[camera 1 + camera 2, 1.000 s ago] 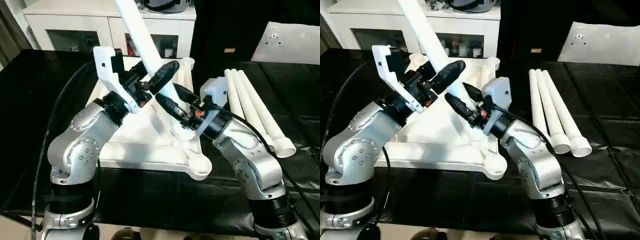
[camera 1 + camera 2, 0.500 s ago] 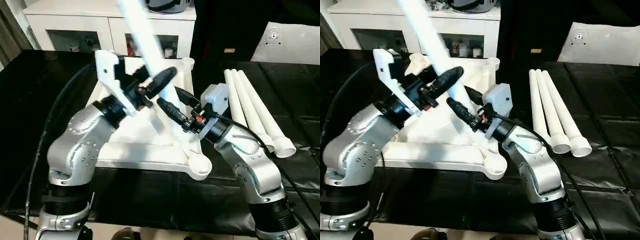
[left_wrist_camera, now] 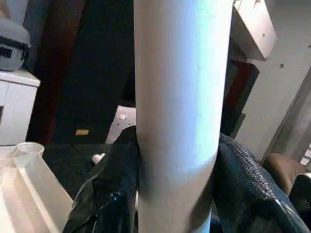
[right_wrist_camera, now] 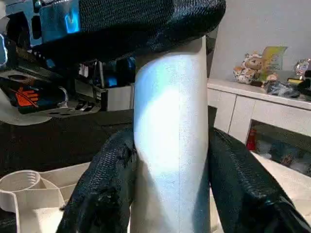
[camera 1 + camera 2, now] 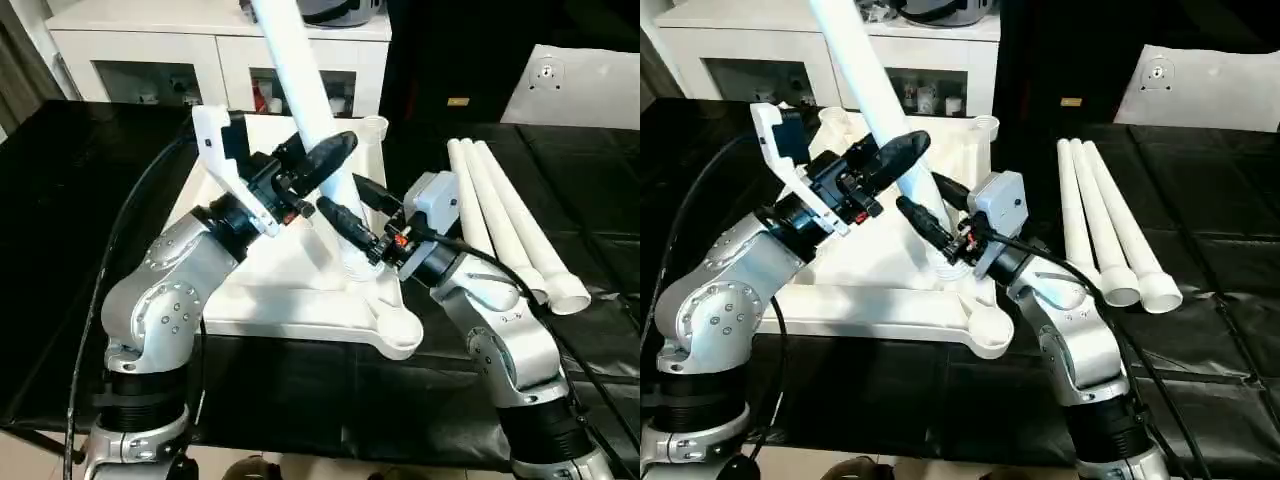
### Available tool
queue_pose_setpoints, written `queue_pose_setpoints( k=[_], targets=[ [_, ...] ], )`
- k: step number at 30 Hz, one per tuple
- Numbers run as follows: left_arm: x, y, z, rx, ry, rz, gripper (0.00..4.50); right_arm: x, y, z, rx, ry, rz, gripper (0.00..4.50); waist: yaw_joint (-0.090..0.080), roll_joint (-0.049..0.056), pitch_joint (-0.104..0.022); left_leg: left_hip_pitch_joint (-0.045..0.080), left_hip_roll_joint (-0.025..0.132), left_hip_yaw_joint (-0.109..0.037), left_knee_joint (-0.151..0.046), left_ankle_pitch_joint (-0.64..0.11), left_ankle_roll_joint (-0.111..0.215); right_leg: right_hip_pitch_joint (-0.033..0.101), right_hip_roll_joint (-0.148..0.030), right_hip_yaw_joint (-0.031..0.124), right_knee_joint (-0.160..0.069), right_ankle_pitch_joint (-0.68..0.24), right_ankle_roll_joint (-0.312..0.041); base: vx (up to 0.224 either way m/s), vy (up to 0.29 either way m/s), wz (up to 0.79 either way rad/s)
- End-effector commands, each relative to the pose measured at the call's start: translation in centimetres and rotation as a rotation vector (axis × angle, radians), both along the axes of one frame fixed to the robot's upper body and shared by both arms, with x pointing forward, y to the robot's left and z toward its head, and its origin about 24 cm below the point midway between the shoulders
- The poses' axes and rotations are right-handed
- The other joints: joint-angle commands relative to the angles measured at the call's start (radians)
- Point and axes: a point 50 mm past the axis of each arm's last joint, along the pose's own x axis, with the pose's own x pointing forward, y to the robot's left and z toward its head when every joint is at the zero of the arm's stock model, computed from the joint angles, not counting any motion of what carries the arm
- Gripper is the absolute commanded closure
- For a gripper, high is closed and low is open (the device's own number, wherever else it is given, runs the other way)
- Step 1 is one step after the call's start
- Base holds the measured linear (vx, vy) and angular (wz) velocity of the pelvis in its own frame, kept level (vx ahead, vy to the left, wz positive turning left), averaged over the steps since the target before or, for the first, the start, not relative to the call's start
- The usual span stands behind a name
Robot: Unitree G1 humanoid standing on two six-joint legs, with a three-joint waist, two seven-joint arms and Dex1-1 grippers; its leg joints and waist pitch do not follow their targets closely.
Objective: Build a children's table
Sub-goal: Pick table leg
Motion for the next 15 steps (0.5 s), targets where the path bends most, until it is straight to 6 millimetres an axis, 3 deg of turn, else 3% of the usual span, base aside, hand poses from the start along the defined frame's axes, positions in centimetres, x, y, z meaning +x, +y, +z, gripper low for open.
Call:
queue_pose_setpoints(
  k=[1, 8, 9, 12, 15],
  targets=[
    [0.1, -0.9, 0.5, -0.008, 0.011, -0.025, 2.67, 0.0, 0.7, 0.0, -0.024, -0.015, 0.033, 2.68, -0.002, 0.004, -0.075, 0.024, 0.067, -0.027, -0.079, -0.146, 0.015, 0.051, -0.080, 0.050, -0.070, -0.092, -0.220, 0.000, 0.000, 0.00],
    [1.7, -0.2, 0.9, -0.040, 0.117, 0.102, 2.67, 0.2, 0.8, 0.1, -0.022, -0.011, 0.003, 2.68, -0.001, 0.001, -0.076, 0.023, 0.064, -0.028, -0.077, -0.146, 0.015, 0.053, -0.080, 0.050, -0.074, -0.095, -0.217, 0.000, 0.000, 0.00],
    [1.8, -0.2, 0.9, -0.028, 0.119, 0.111, 2.67, 0.3, 0.8, 0.2, -0.001, 0.005, 0.000, 2.12, 0.000, 0.004, -0.076, 0.023, 0.064, -0.028, -0.076, -0.144, 0.018, 0.052, -0.081, 0.049, -0.073, -0.099, -0.215, 0.000, 0.000, 0.00],
    [2.0, -0.1, 0.8, -0.020, 0.126, 0.125, 2.67, 0.3, 0.7, 0.3, 0.020, 0.021, 0.009, 1.97, -0.002, 0.003, -0.077, 0.021, 0.065, -0.029, -0.076, -0.138, 0.020, 0.053, -0.080, 0.048, -0.073, -0.090, -0.215, 0.000, 0.000, 0.00],
    [2.4, 0.3, 1.0, -0.009, 0.141, 0.157, 2.67, 0.2, 0.6, 0.5, 0.043, 0.037, 0.032, 1.53, -0.002, 0.007, -0.077, 0.023, 0.065, -0.030, -0.076, -0.141, 0.021, 0.053, -0.079, 0.048, -0.072, -0.084, -0.219, 0.000, 0.000, 0.00]
  ],
)
